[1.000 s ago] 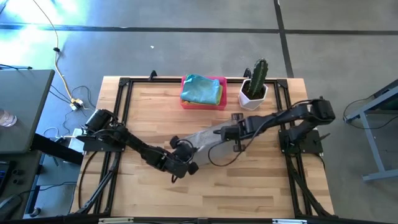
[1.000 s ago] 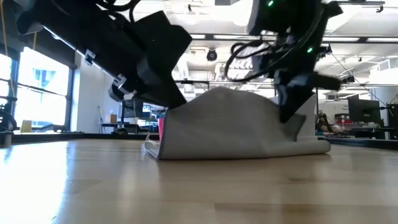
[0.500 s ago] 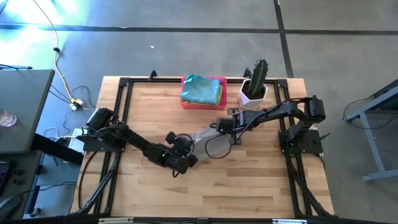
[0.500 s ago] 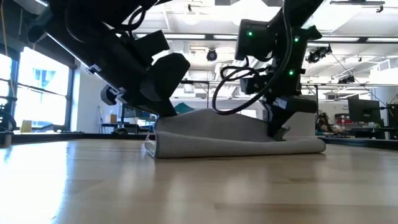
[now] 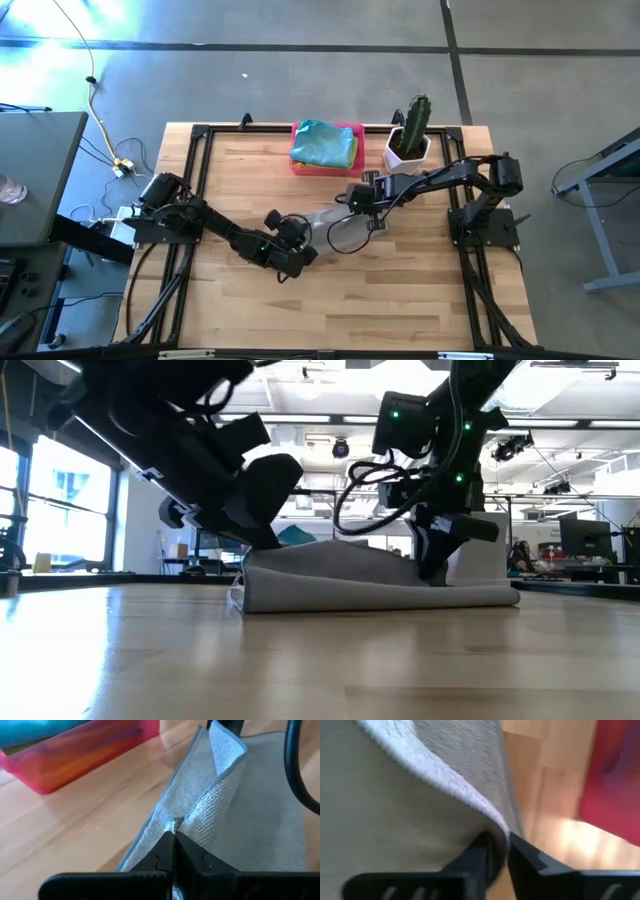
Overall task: Fold microfiber towels
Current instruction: Fold the gray microfiber cloth on the table
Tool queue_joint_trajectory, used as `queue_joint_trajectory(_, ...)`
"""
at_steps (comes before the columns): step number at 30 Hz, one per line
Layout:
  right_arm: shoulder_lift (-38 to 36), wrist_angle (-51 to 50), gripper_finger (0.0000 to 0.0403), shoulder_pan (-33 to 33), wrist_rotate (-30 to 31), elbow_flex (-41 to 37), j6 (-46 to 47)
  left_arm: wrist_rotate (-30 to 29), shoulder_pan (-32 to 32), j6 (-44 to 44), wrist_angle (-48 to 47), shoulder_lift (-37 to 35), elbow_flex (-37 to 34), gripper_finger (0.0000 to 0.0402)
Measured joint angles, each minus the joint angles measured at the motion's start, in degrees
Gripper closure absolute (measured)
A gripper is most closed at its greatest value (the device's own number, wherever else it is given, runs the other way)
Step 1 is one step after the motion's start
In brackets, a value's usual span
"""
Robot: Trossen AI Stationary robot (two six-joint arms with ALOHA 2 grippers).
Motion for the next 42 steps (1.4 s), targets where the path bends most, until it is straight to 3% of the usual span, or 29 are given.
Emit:
queue_joint_trajectory(6,-0.5,-2.8,0.0282,0.5,15.5,0.0,-0.5,3.8,1.4,0.0,-1.2,0.0,0.0,0.0401)
queue_joint_trajectory(9,-0.7,-4.5,0.0272,1.1,17.6,0.0,1.7,4.6,1.8,0.0,-1.4,0.0,0.0,0.0401)
queue_joint_trajectory(18,-0.7,-4.5,0.0270,2.4,12.4,0.0,4.9,6.1,1.7,0.0,-3.1,0.0,0.0,0.0401)
queue_joint_trajectory(24,-0.7,1.4,0.0270,2.7,0.7,0.0,10.2,5.3,2.4,0.2,-3.9,0.0,0.0,0.0401)
queue_joint_trajectory(29,-0.7,2.4,0.0270,2.7,-0.5,0.0,13.8,10.5,3.0,1.7,-4.0,0.0,0.0,0.0392)
queue_joint_trajectory(34,-0.7,2.4,0.0270,2.7,-5.6,0.0,16.5,12.3,3.4,1.8,-6.9,0.0,0.0,0.0331)
queue_joint_trajectory(38,-0.7,1.9,0.0270,3.2,-10.7,0.0,19.6,10.3,4.4,4.8,-9.2,0.0,0.0,0.0263)
queue_joint_trajectory(42,-0.7,0.8,0.0270,5.3,-12.0,0.0,20.4,9.7,5.7,9.1,-9.2,0.0,0.0,0.0211)
